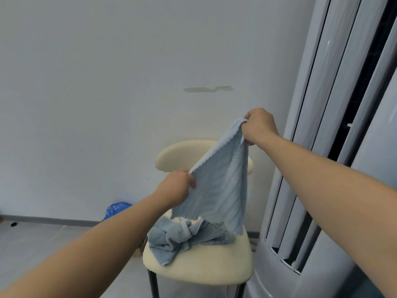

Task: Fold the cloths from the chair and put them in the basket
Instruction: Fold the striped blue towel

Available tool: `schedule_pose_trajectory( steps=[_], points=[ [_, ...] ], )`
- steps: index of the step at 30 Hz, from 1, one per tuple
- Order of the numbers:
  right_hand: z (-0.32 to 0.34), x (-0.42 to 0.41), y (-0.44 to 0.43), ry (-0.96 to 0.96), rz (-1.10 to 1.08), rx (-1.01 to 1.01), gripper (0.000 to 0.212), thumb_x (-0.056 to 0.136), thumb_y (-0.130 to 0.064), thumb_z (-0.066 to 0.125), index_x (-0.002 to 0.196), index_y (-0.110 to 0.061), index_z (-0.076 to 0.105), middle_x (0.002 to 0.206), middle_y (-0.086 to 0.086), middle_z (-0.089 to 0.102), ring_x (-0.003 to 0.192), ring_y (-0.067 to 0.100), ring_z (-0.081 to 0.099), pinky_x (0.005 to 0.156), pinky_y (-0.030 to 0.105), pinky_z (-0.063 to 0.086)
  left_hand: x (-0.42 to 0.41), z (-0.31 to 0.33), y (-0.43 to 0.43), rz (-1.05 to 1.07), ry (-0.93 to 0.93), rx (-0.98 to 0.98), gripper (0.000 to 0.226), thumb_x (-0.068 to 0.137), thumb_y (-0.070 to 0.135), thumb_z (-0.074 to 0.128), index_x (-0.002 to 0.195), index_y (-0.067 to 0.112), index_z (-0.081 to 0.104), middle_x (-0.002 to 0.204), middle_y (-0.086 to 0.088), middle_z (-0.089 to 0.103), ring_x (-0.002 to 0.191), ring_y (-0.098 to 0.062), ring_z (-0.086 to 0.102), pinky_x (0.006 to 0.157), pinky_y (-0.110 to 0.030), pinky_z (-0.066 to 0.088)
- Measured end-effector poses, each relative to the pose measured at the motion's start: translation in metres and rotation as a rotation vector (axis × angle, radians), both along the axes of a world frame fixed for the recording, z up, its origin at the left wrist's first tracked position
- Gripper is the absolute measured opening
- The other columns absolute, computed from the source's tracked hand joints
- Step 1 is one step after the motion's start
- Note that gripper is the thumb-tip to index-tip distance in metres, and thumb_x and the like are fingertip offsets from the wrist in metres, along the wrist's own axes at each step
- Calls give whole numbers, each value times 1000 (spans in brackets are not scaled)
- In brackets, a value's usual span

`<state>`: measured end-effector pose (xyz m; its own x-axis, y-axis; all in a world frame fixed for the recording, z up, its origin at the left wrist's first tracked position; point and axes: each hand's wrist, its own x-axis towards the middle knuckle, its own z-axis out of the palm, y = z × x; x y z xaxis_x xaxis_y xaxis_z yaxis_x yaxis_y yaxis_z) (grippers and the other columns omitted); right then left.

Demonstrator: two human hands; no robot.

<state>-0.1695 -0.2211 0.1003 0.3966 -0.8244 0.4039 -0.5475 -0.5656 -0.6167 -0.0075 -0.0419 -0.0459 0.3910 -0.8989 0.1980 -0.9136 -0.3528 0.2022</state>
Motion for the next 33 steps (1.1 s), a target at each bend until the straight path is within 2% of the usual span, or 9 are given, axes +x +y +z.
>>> schedule_pose_trajectory(
  steps=[2, 5, 7, 11, 14, 17, 21, 26, 33],
  points=[
    [3, 1, 4, -2, 11, 1, 26, 79, 4, 46, 88, -4, 70, 81, 17, 68, 67, 38, 70, 69, 49, 64, 1, -9, -5, 72, 129, 6, 50, 90, -3, 45, 125, 21, 72, 134, -8, 59, 115, -31, 58, 96, -37, 50],
    [5, 2, 10, -10, 35, 23, 26, 85, 4, 48, 94, -7, 70, 89, 15, 68, 70, 38, 70, 69, 47, 64, -8, -11, -9, 101, 281, -50, 48, 95, 6, 46, 138, 17, 64, 140, -7, 59, 122, -28, 57, 95, -30, 46],
    [5, 2, 14, -11, 57, 34, 26, 87, 4, 47, 93, -6, 70, 89, 16, 67, 71, 38, 70, 68, 46, 64, -21, -6, -9, 33, 420, -155, 37, 101, 28, 54, 136, 20, 65, 131, 5, 65, 121, -20, 59, 92, -25, 42],
    [4, 6, 20, -26, 79, 63, 25, 88, 4, 48, 91, -6, 70, 88, 17, 68, 70, 37, 71, 64, 45, 64, -43, 1, -13, -179, 575, -240, 50, 92, 67, 57, 127, 34, 69, 127, 22, 65, 117, -2, 58, 97, -26, 46],
    [2, 8, 24, -30, 89, 81, 25, 87, 5, 47, 90, -4, 70, 86, 19, 70, 67, 37, 72, 63, 45, 64, -52, -1, -20, -217, 557, -154, 50, 87, 69, 62, 117, 30, 73, 117, 16, 71, 108, -6, 64, 95, -32, 53],
    [0, 4, 21, -10, 70, 85, 27, 84, 6, 45, 92, -1, 70, 83, 20, 69, 68, 38, 72, 58, 39, 62, -49, -6, -22, -195, 502, -91, 39, 82, 61, 73, 86, 21, 72, 89, 2, 74, 84, -16, 69, 78, -38, 59],
    [-4, -9, 7, 41, -15, 83, 31, 78, 4, 43, 95, 2, 69, 73, 22, 70, 62, 38, 72, 62, 51, 64, -28, -5, -12, -118, 427, -108, 42, 83, 47, 79, 59, 19, 58, 58, 7, 53, 56, -10, 51, 58, -29, 42],
    [-14, -28, -4, 83, -92, 158, 17, 83, 0, 49, 83, 0, 66, 67, 21, 69, 50, 30, 67, 56, 35, 59, 13, 12, 6, -41, 293, -114, 42, 81, 40, 79, 62, 7, 60, 54, 7, 41, 52, -9, 34, 55, -32, 31],
    [-32, -36, -7, 113, -123, 279, 22, 83, 1, 48, 76, 3, 68, 64, 18, 71, 60, 31, 74, 61, 39, 61, 33, 58, 29, -50, 34, -34, 54, 81, 42, 81, 57, 11, 44, 54, 0, 33, 56, -16, 27, 52, -28, 25]
  ],
)
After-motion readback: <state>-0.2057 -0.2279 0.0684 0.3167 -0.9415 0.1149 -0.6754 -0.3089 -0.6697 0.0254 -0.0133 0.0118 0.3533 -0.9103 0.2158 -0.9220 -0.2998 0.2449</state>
